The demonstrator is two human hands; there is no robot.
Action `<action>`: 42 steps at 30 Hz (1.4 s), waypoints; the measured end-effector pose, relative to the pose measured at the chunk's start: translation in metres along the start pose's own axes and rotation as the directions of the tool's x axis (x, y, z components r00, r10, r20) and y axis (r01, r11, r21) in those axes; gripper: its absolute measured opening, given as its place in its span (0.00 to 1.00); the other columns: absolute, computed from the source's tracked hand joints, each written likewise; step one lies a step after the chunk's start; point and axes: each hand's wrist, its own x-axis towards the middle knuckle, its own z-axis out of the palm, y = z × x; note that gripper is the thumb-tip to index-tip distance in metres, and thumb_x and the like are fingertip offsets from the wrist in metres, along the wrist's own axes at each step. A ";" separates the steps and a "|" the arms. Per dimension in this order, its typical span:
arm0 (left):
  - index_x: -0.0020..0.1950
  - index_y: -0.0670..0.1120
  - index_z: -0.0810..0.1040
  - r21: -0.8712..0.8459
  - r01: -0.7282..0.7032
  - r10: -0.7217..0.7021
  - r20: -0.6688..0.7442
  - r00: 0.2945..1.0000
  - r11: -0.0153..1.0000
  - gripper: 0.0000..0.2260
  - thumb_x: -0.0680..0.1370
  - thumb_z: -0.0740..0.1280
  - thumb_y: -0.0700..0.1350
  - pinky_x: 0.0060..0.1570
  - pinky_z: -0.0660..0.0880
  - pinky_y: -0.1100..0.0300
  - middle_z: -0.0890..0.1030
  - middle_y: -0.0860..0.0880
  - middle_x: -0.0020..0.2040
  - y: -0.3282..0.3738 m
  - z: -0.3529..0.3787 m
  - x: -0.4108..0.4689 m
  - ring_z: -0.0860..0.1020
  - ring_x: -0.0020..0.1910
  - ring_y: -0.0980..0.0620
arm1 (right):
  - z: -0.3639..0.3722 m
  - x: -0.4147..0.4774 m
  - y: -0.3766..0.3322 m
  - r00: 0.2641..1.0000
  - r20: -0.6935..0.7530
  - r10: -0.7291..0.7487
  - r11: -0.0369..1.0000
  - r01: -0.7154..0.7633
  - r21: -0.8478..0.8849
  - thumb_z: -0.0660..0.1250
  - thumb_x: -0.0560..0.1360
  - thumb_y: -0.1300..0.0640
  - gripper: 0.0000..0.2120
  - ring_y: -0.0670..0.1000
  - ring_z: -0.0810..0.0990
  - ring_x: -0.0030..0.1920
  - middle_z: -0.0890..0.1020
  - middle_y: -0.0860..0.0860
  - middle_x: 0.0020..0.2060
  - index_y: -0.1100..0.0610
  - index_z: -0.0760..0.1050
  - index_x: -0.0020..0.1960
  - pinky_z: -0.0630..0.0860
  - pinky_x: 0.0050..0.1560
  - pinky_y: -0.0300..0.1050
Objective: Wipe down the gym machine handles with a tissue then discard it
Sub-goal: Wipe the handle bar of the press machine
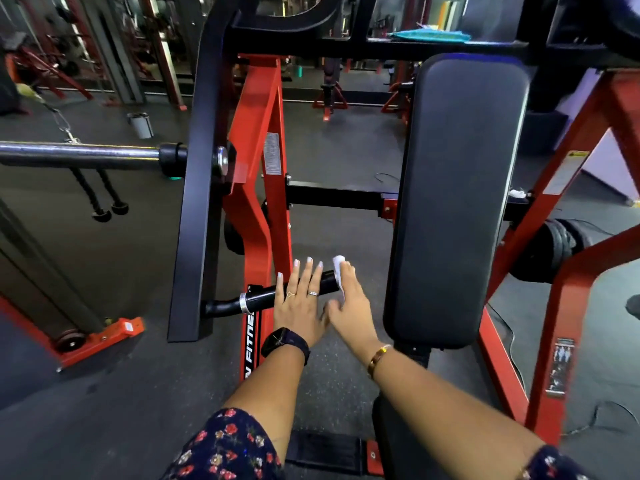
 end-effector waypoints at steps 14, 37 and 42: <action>0.78 0.49 0.55 -0.048 0.099 -0.099 0.007 0.995 0.994 0.44 0.68 0.74 0.53 0.74 0.48 0.49 0.62 0.46 0.77 0.010 -0.002 -0.004 0.54 0.77 0.47 | -0.015 0.000 0.006 0.987 0.148 -0.063 0.997 0.055 0.059 0.51 0.75 0.74 0.38 0.40 0.54 0.75 0.54 0.42 0.77 0.49 0.47 0.79 0.54 0.75 0.38; 0.77 0.48 0.55 -0.026 0.096 -0.096 0.009 0.995 0.995 0.46 0.65 0.76 0.54 0.72 0.55 0.47 0.64 0.46 0.76 0.009 -0.001 -0.003 0.57 0.76 0.46 | -0.010 -0.009 -0.001 0.999 0.035 0.007 1.000 -0.006 -0.029 0.54 0.82 0.65 0.25 0.54 0.61 0.73 0.64 0.56 0.72 0.61 0.53 0.77 0.57 0.68 0.33; 0.78 0.49 0.55 -0.006 0.088 -0.087 0.026 0.996 0.996 0.46 0.66 0.75 0.55 0.72 0.55 0.47 0.63 0.46 0.77 0.009 -0.004 -0.003 0.56 0.76 0.47 | -0.016 -0.006 0.004 0.977 0.171 -0.124 0.949 0.167 -0.267 0.49 0.81 0.68 0.30 0.42 0.39 0.75 0.42 0.39 0.74 0.54 0.43 0.78 0.42 0.75 0.40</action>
